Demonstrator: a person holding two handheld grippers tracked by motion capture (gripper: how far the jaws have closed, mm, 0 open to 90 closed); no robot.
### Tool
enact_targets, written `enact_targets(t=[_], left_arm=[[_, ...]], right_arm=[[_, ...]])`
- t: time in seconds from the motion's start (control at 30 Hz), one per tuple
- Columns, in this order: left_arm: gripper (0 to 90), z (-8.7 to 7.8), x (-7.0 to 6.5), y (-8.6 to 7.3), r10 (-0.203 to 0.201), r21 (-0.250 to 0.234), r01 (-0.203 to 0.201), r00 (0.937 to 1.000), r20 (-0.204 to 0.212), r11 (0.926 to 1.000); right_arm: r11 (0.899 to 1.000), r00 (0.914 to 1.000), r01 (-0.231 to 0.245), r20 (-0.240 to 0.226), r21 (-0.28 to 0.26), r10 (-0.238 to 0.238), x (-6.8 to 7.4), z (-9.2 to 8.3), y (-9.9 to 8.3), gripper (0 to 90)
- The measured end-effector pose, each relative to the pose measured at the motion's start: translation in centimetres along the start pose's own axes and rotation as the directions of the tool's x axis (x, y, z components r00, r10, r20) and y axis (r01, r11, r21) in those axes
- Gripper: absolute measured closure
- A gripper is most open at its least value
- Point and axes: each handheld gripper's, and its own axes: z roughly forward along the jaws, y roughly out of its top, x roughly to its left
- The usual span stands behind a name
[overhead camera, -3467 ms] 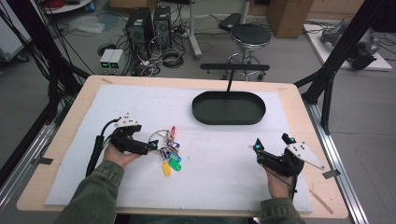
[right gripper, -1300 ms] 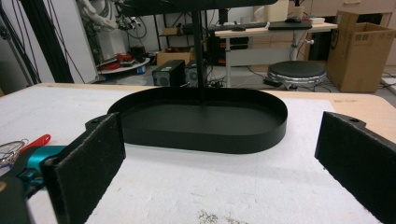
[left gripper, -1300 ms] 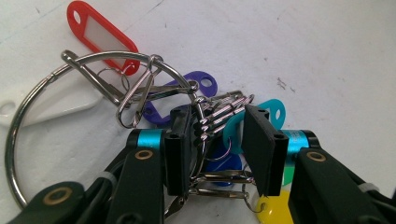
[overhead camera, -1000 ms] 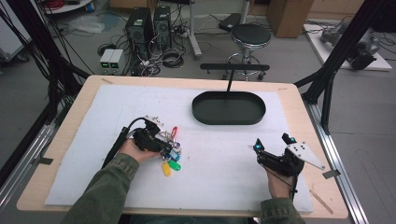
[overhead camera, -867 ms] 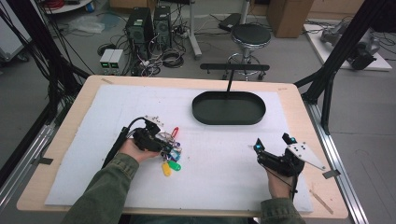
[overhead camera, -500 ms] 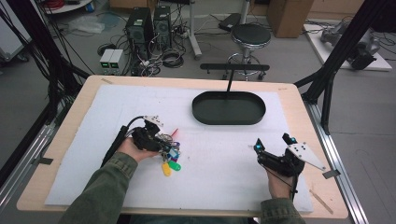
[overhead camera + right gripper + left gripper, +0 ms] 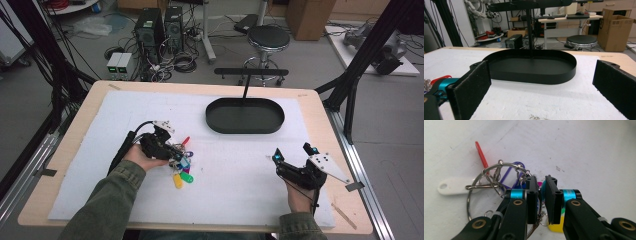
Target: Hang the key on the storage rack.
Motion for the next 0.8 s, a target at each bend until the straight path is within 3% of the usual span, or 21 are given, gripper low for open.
enact_targets(t=[0.23,0.8], left_arm=[[80.6,-1.4,-0.7,2.1,0.042,-0.014,-0.042,0.999,0.013,0.999],[80.5,-3.6,-1.2,5.6,0.074,-0.059,-0.072,0.997,0.023,0.9956]], right_arm=[[1.0,1.0,0.003,0.003,-0.002,-0.003,0.0,0.0,0.0,0.6],[1.0,1.0,0.002,0.003,-0.008,-0.002,-0.1,-0.1,0.0,0.6]])
